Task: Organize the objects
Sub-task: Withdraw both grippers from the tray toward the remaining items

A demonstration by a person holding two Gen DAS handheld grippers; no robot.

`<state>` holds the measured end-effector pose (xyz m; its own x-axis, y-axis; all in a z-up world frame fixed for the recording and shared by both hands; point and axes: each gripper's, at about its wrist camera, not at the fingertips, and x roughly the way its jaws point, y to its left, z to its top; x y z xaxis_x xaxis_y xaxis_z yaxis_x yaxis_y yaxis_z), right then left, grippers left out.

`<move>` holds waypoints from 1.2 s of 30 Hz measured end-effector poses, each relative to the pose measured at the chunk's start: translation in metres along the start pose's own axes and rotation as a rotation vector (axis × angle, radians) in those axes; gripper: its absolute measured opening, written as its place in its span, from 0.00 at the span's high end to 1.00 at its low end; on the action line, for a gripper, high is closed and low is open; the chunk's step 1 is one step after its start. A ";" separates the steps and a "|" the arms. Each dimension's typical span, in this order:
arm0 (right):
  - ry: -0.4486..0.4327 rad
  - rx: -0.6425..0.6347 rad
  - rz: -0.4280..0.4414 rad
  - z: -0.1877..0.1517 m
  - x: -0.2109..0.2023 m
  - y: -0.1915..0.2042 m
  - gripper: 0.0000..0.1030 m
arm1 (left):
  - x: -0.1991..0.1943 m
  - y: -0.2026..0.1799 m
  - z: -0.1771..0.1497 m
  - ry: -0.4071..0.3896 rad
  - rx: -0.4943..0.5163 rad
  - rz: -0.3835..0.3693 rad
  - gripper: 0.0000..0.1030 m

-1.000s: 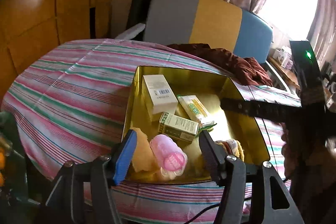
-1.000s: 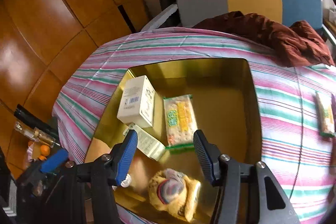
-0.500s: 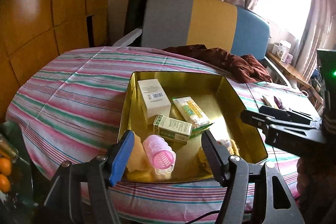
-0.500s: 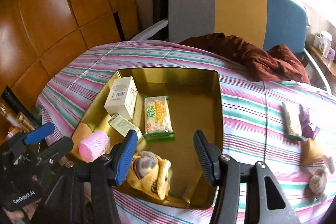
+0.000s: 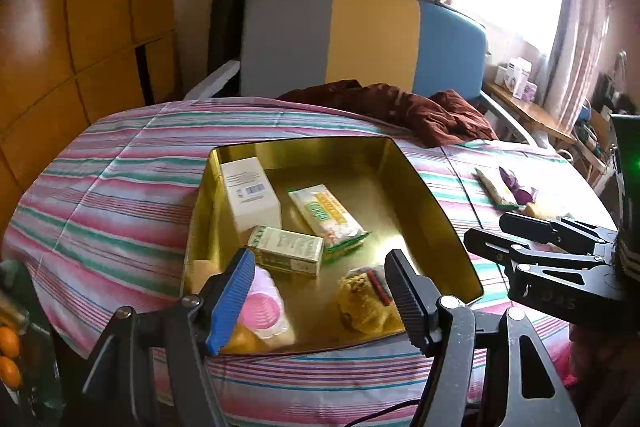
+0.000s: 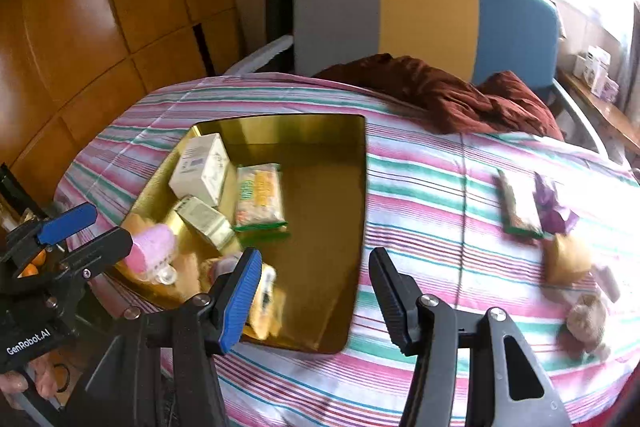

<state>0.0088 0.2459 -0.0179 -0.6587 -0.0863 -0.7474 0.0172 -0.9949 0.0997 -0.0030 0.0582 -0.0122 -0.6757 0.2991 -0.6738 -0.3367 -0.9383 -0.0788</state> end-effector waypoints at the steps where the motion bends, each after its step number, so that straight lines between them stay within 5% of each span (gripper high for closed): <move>1: -0.001 0.005 -0.004 -0.001 -0.001 -0.003 0.45 | 0.000 -0.003 0.000 0.001 0.006 -0.003 0.34; 22: 0.009 0.160 -0.145 -0.029 -0.030 -0.089 0.44 | 0.019 -0.079 0.014 0.028 0.173 -0.135 0.33; 36: 0.025 0.439 -0.395 -0.075 -0.100 -0.229 0.44 | 0.037 -0.154 0.018 0.080 0.311 -0.281 0.33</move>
<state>0.1273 0.4781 -0.0149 -0.5335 0.2799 -0.7981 -0.5423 -0.8374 0.0688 0.0124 0.2163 -0.0119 -0.4808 0.5093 -0.7137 -0.6905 -0.7216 -0.0498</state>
